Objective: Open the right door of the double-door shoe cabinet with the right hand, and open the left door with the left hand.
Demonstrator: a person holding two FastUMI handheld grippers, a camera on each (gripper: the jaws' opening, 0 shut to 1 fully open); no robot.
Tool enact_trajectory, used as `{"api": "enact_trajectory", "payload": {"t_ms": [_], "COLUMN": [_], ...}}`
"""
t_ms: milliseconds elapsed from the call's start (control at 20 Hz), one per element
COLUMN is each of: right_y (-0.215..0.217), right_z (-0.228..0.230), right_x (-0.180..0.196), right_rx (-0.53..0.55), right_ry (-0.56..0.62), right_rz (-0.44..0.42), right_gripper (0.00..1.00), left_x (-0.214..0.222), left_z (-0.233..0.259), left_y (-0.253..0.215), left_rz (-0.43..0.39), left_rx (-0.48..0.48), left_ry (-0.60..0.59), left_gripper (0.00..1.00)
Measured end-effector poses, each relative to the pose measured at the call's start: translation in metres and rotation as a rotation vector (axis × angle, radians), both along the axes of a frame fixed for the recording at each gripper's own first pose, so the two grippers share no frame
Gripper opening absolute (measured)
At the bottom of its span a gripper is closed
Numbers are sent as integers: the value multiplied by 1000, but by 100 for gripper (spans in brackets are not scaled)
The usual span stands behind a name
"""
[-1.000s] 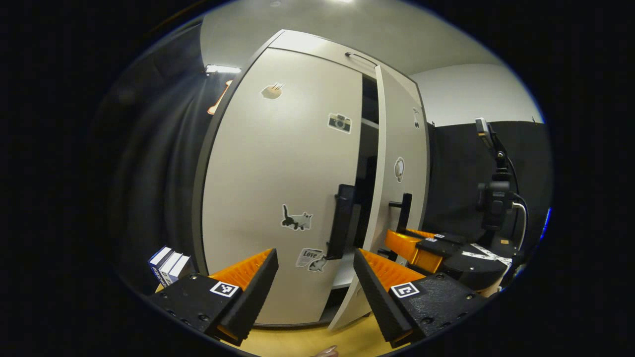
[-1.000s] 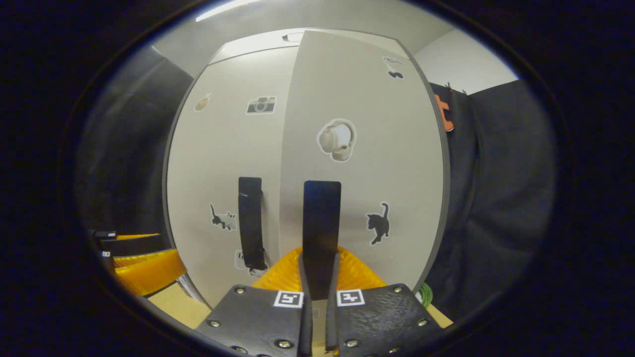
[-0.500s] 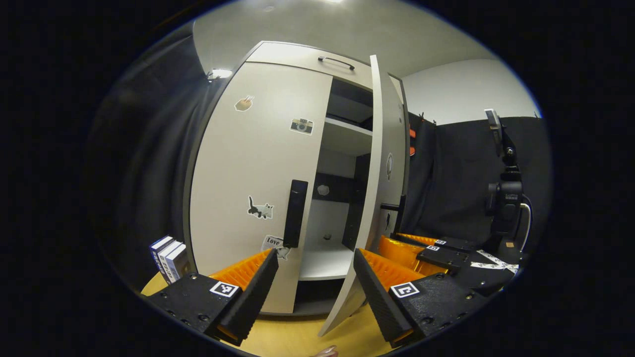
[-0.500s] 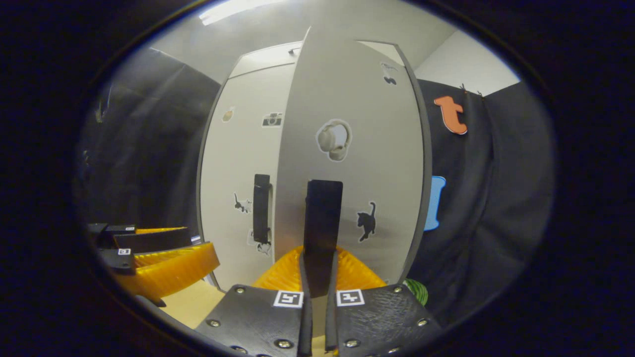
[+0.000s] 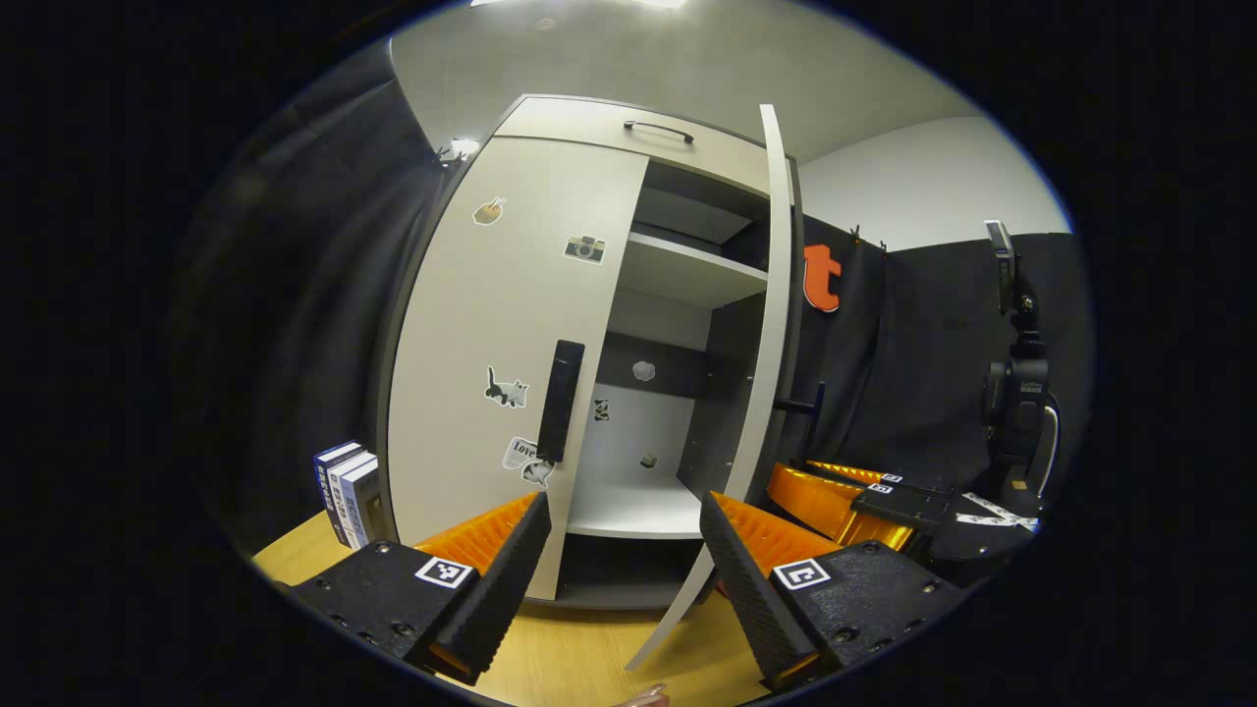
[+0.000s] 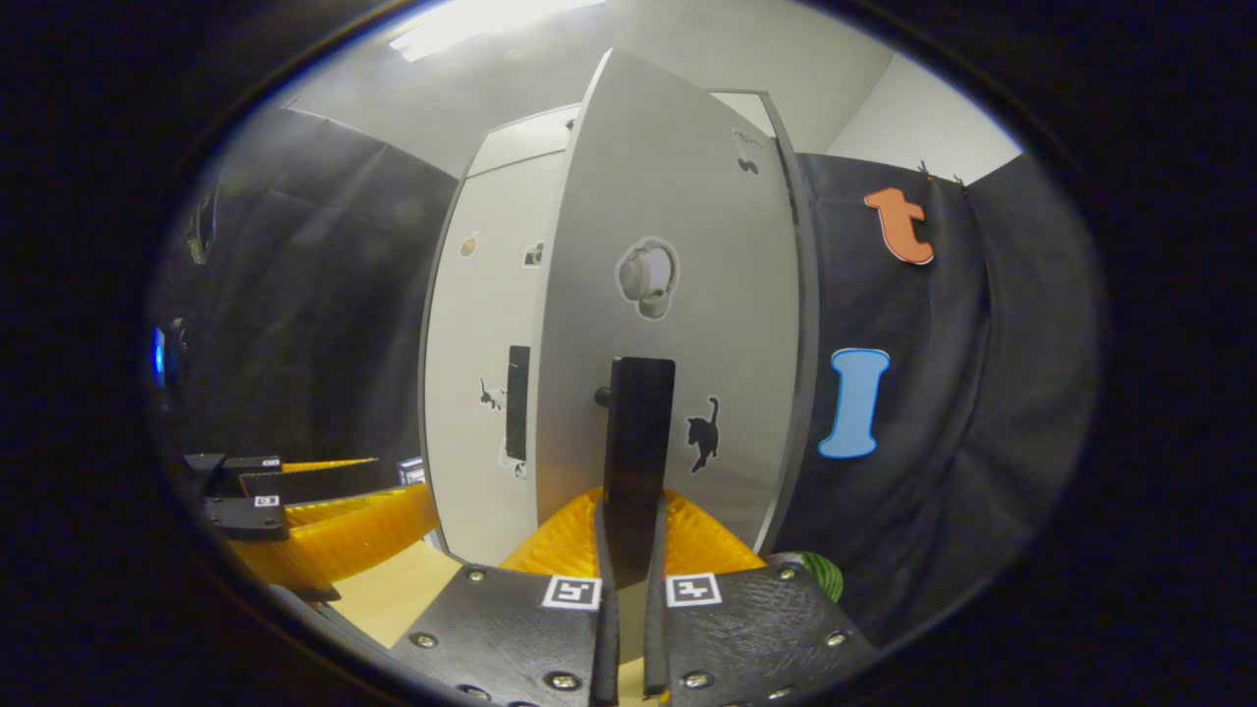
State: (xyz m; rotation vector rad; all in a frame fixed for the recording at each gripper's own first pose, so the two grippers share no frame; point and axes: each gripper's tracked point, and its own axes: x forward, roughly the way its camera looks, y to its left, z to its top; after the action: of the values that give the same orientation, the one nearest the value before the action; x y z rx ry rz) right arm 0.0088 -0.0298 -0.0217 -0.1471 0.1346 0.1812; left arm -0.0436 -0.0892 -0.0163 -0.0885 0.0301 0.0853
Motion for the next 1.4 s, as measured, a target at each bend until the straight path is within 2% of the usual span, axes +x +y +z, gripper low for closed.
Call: {"api": "enact_trajectory", "payload": {"t_ms": [400, 650, 900, 1050, 1250, 1400], "right_y": [-31, -62, -89, -98, -131, -129], "right_z": [4, 11, 14, 14, 12, 6], "right_x": [-12, -23, -27, -26, -24, -23], "right_rx": [16, 1, -115, -73, -96, -32], "right_ry": [10, -6, -48, -34, -35, -1], "right_rz": [3, -70, -136, -141, -218, -193], "right_gripper": [10, 9, 7, 7, 7, 4], "left_x": [2, 7, 16, 19, 22, 26], "left_z": [-5, -4, -5, -5, -7, -8], "left_y": [-25, -41, -55, -60, -61, -62], "left_rz": [9, -6, -31, -41, -33, -41], "left_rx": [-9, -4, 7, 9, 8, -10], "left_ry": [3, -4, 3, 3, 5, 7], "left_gripper": [95, 95, 96, 95, 95, 95]}}
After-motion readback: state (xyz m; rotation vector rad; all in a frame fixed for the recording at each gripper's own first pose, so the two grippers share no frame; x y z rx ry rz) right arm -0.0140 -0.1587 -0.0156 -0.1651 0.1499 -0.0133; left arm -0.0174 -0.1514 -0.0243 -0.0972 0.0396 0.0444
